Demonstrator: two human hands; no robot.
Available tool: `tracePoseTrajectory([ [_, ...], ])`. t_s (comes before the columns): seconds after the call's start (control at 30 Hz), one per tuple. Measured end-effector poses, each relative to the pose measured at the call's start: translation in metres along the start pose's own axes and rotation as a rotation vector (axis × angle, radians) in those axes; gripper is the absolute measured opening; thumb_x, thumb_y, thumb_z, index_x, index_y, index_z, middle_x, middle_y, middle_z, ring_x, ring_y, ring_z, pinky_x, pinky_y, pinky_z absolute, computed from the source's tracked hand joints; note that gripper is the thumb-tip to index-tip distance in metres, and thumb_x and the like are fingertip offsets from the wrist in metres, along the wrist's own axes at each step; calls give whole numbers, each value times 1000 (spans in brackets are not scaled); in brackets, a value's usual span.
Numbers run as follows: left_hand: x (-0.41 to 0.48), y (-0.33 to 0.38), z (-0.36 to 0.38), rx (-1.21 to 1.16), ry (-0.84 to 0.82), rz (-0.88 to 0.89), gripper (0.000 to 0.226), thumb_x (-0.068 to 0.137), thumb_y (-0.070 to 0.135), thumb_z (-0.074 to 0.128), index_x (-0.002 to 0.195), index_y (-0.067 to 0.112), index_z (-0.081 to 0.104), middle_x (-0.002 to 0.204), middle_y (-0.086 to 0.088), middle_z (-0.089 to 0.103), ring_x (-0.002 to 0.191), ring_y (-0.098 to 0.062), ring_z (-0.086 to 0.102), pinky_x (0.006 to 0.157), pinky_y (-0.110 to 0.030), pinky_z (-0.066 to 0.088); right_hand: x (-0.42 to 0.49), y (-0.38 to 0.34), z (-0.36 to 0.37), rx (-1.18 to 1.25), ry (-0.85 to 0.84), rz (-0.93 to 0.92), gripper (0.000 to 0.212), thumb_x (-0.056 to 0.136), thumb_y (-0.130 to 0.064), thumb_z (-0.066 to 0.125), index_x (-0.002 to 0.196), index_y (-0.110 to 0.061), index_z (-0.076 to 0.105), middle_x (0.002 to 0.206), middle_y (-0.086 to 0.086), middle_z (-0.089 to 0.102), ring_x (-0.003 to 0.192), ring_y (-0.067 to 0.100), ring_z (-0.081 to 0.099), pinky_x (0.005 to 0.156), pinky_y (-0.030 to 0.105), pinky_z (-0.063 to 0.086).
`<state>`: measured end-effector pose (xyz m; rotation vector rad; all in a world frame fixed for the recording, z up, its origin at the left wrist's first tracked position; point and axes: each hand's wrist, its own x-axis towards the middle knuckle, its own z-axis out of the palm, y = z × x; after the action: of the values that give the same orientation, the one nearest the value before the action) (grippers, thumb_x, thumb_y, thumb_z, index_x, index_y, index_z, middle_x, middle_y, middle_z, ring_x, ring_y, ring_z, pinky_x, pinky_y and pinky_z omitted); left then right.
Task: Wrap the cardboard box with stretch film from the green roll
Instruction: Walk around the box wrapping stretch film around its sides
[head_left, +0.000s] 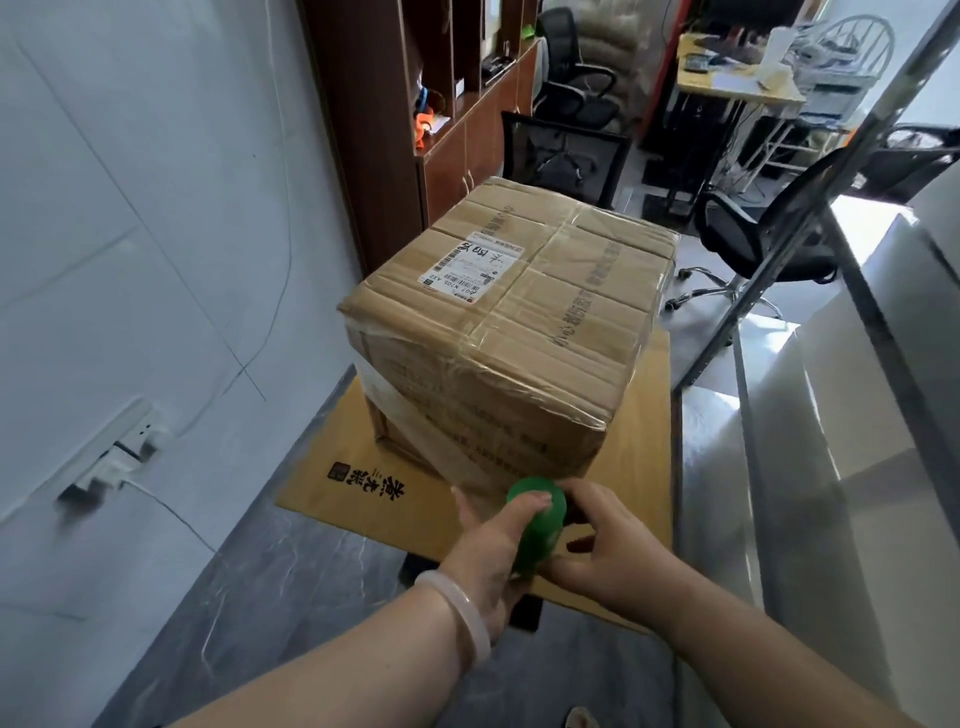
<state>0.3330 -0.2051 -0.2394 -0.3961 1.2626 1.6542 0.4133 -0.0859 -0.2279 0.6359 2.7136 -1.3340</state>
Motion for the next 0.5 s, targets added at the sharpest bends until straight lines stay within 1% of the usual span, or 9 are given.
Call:
tracePoseTrajectory([
  [0.07,-1,-4,10,21,9,-9,107,85,22,73,149,59,-4,132,-18,52,118,-40,56,105,-58,44,3,11,-10,14,-26,-12,65,66,-39,78,121,-34,46,124,-14,49,111,1,51,92,24,51],
  [0.13,-1,-8,19,9,19,-11,107,85,22,73,148,60,-5,136,-20,50,120,-42,55,105,-60,43,6,21,-18,55,-102,-15,65,64,-40,78,119,-36,43,124,-15,53,115,1,52,96,28,51],
  [0.17,-1,-10,23,-5,26,-9,108,85,21,73,148,59,-4,137,-20,49,121,-43,54,106,-60,43,7,26,-23,74,-140,-14,65,64,-40,79,117,-37,40,122,-14,55,114,1,53,96,29,51],
  [0.23,2,-15,31,-21,58,-7,109,84,23,75,150,56,-6,135,-19,49,121,-42,53,105,-58,44,9,32,-32,49,-175,-34,66,65,-40,79,115,-40,37,118,-16,56,109,0,55,94,25,51],
  [0.33,6,-25,47,-17,104,0,111,84,27,75,150,54,-11,124,-14,54,119,-40,55,101,-51,48,14,40,-45,-81,-170,-117,69,65,-45,77,120,-45,37,115,-22,52,102,-4,54,85,15,49],
  [0.4,10,-30,57,-21,117,12,111,85,26,74,150,52,-12,115,-10,55,119,-37,55,101,-50,48,18,47,-50,-152,-166,-155,66,66,-45,76,122,-41,44,115,-19,51,101,-1,53,84,17,50],
  [0.43,12,-32,62,-11,129,20,112,85,27,74,150,52,-14,112,-7,55,118,-35,56,101,-49,49,20,52,-52,-162,-159,-161,62,66,-44,77,121,-37,47,114,-16,50,100,1,52,85,20,51],
  [0.5,16,-35,72,20,151,34,114,84,29,74,148,52,-17,114,-6,56,114,-33,59,98,-46,51,21,60,-55,-163,-137,-160,58,63,-46,78,111,-30,51,109,-12,50,99,6,52,85,27,52],
])
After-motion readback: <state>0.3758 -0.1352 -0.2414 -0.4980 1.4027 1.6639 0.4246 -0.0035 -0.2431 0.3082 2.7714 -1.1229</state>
